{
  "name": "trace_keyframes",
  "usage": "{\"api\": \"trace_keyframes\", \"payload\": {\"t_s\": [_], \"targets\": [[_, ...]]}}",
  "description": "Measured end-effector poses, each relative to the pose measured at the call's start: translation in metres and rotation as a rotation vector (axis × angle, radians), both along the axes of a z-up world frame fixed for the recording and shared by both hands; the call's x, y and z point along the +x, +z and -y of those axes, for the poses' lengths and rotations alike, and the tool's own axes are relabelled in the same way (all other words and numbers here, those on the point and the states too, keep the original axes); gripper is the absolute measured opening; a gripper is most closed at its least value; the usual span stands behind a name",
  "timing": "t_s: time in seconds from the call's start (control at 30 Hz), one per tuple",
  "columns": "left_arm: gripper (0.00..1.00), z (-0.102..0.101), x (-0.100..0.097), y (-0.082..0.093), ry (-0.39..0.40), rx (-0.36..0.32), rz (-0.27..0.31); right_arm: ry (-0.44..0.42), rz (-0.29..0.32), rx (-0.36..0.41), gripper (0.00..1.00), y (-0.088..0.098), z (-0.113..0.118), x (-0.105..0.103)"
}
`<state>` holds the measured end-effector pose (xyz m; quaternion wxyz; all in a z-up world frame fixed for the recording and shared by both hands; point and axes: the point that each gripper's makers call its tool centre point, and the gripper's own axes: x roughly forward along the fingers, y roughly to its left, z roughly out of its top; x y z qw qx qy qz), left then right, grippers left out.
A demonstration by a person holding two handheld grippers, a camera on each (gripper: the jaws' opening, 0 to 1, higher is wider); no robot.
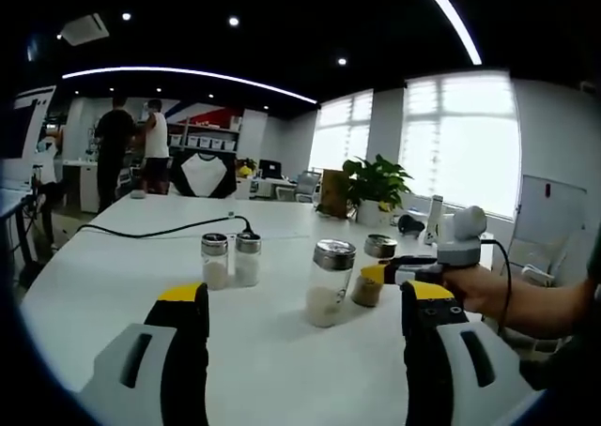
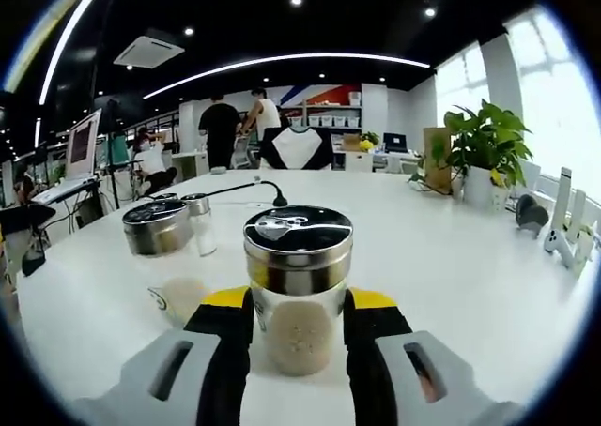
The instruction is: Rotate the seasoning bottle until the label or dispensing opening points toward the visible target arrow and the bottle remains upright within the marked orientation range
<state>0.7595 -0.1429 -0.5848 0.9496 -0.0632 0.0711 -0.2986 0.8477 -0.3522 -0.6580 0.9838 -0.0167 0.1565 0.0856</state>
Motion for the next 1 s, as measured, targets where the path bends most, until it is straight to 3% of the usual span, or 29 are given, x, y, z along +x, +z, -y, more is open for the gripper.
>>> {"api": "trace_keyframes", "payload": {"t_s": [0.7, 1.0], "targets": [[0.89, -0.0002, -0.0022, -0.0012, 0.001, -0.004, -0.005, 0.025, 0.015, 0.002, 0.36, -0.0002, 0.0011, 0.0009], [0.89, 0.0002, -0.0022, -0.0028, 0.000, -0.003, -0.010, 0.080, -0.013, -0.008, 0.36, -0.0004, 0.0009, 0.0002]]}}
